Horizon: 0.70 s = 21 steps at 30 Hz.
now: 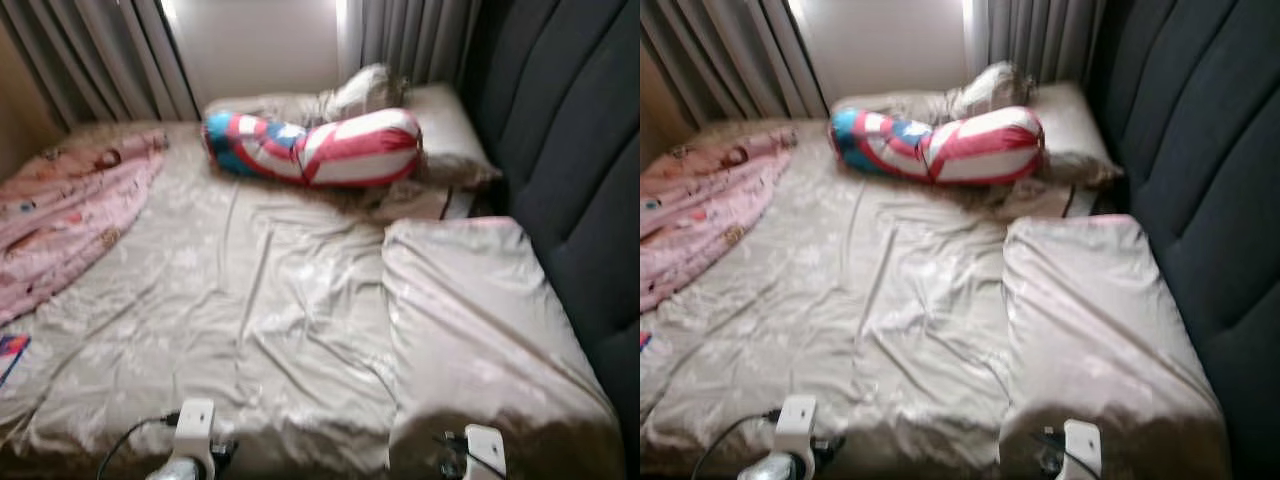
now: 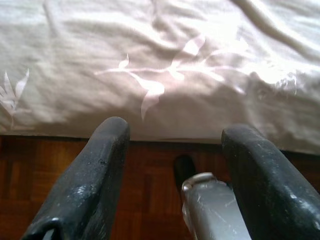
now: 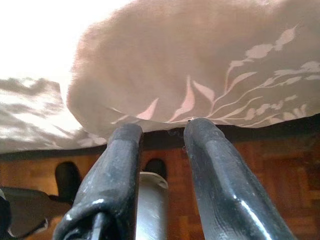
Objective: Clean up the room
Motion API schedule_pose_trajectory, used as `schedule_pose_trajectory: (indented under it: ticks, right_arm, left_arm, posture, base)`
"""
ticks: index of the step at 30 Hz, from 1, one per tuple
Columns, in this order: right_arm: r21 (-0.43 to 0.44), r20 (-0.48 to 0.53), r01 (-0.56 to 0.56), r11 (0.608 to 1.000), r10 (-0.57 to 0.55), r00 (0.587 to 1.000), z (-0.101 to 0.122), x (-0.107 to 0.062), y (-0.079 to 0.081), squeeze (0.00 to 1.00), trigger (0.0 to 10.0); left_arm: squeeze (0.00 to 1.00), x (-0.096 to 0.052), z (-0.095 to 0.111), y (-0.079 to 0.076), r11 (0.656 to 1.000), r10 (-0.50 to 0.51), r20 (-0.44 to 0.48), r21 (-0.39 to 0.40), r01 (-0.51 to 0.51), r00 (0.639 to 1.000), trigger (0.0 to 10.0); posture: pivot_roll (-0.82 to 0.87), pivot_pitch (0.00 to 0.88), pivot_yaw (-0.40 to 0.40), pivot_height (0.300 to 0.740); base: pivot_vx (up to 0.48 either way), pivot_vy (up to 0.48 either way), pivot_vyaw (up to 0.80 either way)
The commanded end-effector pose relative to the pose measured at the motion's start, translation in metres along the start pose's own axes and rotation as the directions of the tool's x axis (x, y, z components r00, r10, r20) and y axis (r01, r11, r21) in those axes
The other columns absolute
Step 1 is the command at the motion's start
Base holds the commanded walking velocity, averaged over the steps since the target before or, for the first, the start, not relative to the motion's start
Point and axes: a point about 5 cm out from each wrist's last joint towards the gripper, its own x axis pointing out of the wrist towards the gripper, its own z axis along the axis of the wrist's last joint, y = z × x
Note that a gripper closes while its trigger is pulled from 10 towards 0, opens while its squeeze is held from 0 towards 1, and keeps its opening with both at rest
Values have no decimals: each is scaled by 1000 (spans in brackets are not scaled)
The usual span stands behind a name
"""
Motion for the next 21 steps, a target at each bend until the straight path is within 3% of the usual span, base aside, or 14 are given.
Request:
schedule_pose_trajectory:
  ticks: [1,5,15,17,21]
  right_arm:
    - [-10,-34,23,1000,-24,999,-9,-4,-13,0,10000]
    - [-23,-61,40,999,-42,997,-16,-8,-28,0,10000]
    - [-74,-98,27,997,-35,995,-23,-11,-35,0,10000]
    - [-102,-103,22,995,-32,994,-24,-12,-35,0,10000]
    - [-109,-103,24,994,-35,994,-25,-13,-39,0,10000]
  left_arm:
    - [0,-1,-5,2,1000,10,-25,12,-10,1000,10000]
    - [0,-1,-5,2,1000,9,-29,25,-8,1000,10000]
    - [0,-1,-5,2,1000,19,-33,8,-19,999,10000]
    - [0,-1,-6,2,1000,19,-39,11,-19,999,10000]
    - [0,-1,-6,1,1000,16,-43,19,-15,999,10000]
  posture:
    - [-68,0,12,740]
    - [-62,0,8,740]
    - [-48,0,-4,740]
    - [-48,0,-5,740]
    - [-48,0,-5,740]
  base:
    - [0,0,0]
    - [0,0,0]
    - [0,0,0]
    - [0,373,0]
    - [0,480,800]
